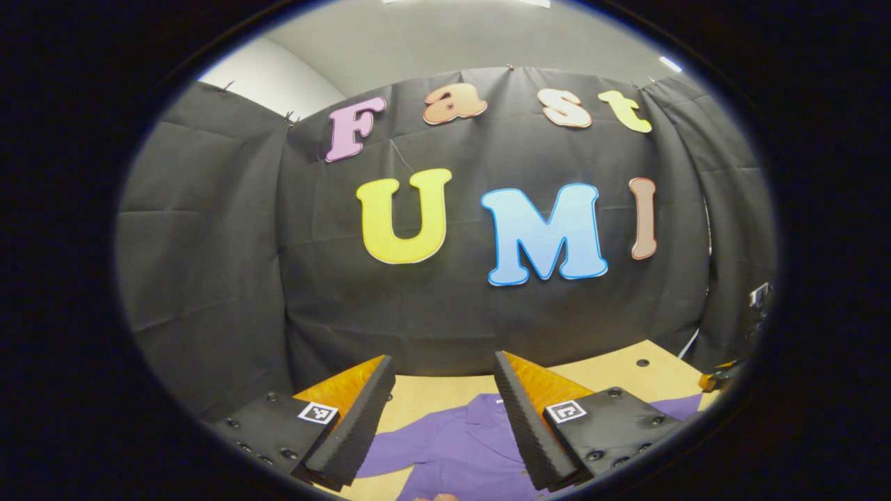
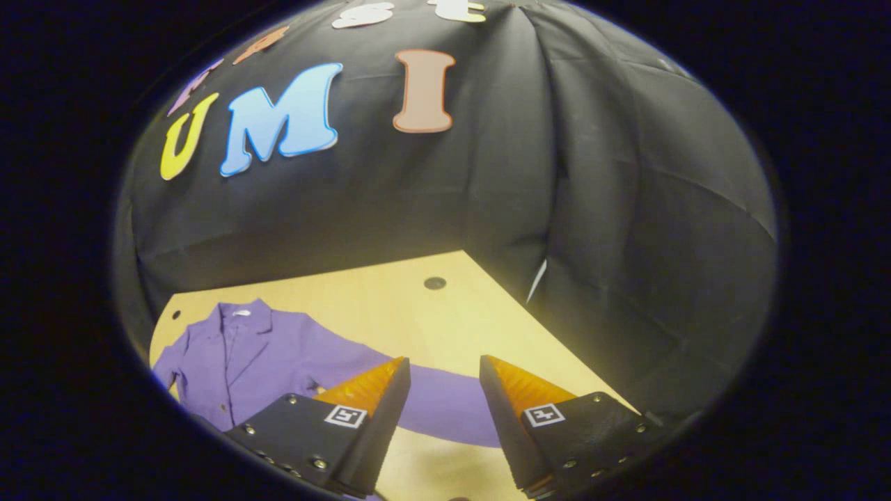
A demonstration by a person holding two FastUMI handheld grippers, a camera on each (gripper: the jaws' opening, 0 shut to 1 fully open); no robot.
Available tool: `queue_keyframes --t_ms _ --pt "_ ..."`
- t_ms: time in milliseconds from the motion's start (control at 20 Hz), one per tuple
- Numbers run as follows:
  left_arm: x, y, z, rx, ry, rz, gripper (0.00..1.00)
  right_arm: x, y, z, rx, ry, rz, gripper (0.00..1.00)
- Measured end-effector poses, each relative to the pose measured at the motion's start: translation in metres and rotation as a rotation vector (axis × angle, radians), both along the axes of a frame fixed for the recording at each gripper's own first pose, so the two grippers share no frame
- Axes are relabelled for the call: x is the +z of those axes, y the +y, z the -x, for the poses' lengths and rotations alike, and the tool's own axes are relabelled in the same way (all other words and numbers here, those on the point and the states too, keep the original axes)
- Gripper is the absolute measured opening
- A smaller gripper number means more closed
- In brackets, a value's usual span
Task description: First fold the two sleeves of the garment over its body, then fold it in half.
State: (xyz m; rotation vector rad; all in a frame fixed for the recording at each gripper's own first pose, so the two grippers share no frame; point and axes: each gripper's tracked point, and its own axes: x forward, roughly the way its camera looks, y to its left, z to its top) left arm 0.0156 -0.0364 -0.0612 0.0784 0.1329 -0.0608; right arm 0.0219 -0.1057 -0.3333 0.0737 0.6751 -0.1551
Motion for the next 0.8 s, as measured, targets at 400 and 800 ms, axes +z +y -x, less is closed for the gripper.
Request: queue_keyframes --t_ms 400,800 --pt "-0.007 0.001 -0.004 0.023 0.015 -0.020 0.89 -0.094 -0.034 0.019 -0.075 0.195 -0.019 0.67" --pt "-0.011 -0.002 -0.006 0.038 0.026 -0.039 0.89 -0.131 -0.041 0.033 -0.070 0.288 -0.014 0.67"
